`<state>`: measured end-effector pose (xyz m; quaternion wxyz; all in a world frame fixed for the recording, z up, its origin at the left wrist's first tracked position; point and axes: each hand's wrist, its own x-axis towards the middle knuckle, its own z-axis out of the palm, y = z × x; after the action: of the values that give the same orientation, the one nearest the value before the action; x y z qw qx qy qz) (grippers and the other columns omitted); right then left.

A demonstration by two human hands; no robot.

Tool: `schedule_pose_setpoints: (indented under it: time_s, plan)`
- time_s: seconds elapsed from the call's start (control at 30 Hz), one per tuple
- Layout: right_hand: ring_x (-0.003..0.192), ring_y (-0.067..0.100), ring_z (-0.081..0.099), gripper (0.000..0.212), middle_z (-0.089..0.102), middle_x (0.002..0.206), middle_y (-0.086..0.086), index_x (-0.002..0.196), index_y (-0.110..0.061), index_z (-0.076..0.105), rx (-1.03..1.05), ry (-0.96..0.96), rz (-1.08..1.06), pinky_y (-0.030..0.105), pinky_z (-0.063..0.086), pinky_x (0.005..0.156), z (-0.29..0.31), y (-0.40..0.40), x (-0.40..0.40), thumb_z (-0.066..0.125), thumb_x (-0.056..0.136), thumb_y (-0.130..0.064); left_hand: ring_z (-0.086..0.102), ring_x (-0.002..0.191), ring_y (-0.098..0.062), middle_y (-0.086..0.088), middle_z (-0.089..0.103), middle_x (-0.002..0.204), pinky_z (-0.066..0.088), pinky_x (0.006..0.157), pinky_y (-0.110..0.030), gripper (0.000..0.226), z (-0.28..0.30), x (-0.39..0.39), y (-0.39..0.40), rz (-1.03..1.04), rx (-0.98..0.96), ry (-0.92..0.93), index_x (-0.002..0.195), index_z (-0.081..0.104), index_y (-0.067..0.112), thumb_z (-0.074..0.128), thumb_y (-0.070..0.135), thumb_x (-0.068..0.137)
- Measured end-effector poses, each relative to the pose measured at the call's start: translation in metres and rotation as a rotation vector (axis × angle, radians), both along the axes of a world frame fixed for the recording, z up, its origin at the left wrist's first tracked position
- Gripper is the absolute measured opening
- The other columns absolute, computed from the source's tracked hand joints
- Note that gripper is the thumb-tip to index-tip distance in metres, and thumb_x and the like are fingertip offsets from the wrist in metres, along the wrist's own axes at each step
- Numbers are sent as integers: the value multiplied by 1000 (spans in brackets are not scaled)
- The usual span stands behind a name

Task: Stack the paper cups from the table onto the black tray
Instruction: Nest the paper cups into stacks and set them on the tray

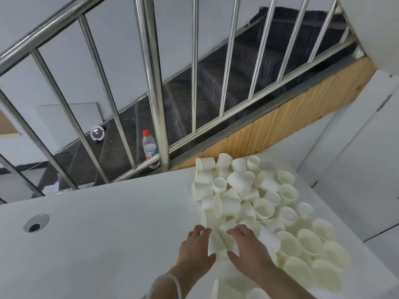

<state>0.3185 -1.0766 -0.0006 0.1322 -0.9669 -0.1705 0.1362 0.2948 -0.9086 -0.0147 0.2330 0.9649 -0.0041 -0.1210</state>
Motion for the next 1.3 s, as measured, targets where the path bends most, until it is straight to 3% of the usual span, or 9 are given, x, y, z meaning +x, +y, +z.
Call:
schedule_pose_setpoints:
  time_s: [0.17,0.67,1.0,1.13,1.3]
  plan:
    - [133,9,33,54,30,143,-10,145,-28,34,47,21,24,26,47,96,-7,-2,16,53,95,-35,38,128,-16,8,25,146,45,96,-32,69,-12,12,-9,11,8,32,143,26,25,61,36,84]
    - [128,10,37,47,35,136,-10,138,-25,43,87,37,81,25,46,94,-22,4,30,55,93,-32,44,120,-13,10,42,131,45,88,-26,63,-29,16,-1,54,-25,61,134,31,28,62,34,80]
    - [125,7,39,46,38,132,-12,139,-25,44,133,33,82,20,42,97,-19,-6,18,54,94,-27,55,96,-15,7,47,110,43,73,-23,21,-32,10,-5,94,12,32,105,49,23,55,30,86]
    - [126,7,39,48,38,133,-12,140,-24,43,153,34,86,19,41,97,-16,-7,16,55,94,-27,49,79,-13,6,50,103,37,66,-19,12,-29,8,-4,135,-23,-13,99,52,20,53,21,87]
    - [128,5,39,48,37,135,-14,141,-25,43,149,28,97,20,40,99,-15,-1,14,55,95,-30,55,80,-14,6,55,94,41,63,-19,8,-19,6,5,219,-54,-59,92,53,19,48,13,88]
